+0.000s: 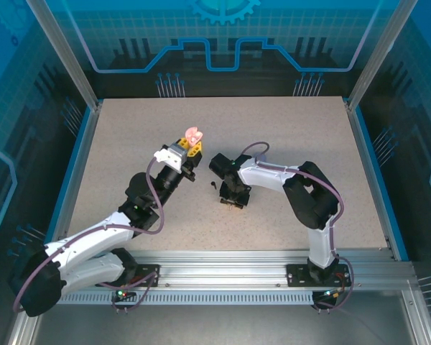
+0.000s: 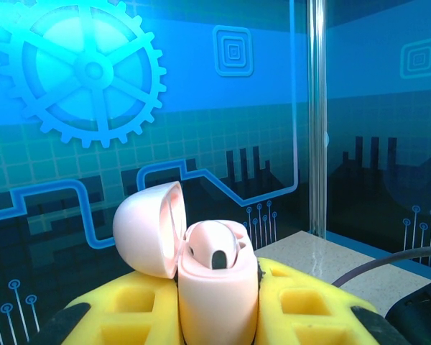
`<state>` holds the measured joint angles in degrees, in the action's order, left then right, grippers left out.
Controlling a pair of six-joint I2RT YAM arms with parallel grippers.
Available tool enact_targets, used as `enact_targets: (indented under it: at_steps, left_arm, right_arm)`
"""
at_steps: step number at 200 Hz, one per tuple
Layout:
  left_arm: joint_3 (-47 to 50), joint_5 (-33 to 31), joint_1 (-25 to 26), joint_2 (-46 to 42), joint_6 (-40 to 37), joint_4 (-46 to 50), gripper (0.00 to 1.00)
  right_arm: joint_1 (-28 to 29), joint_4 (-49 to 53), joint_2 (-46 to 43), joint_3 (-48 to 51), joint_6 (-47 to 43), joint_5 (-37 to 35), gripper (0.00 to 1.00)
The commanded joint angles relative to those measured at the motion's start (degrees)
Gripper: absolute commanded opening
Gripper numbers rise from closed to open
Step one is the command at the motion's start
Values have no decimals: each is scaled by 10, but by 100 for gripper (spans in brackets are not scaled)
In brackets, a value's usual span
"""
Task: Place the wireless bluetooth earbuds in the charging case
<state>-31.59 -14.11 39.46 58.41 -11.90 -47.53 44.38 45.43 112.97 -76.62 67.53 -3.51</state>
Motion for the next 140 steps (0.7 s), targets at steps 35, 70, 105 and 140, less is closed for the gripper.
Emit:
enact_targets:
  at_steps: [35, 70, 105, 140]
  left_arm:
    - [7, 12, -5, -9, 15, -24, 0]
    - [6, 14, -5, -4, 15, -24, 0]
    - [4, 17, -6, -1, 17, -24, 0]
    - [2, 21, -6, 2, 20, -21, 0]
  right_arm:
    - [-1, 20, 17, -8, 1, -17, 32]
    - [-4, 16, 18, -8, -4, -16, 28]
    - [-3, 15, 19, -7, -16, -20, 24]
    - [-3, 10, 13, 0, -32, -23, 17]
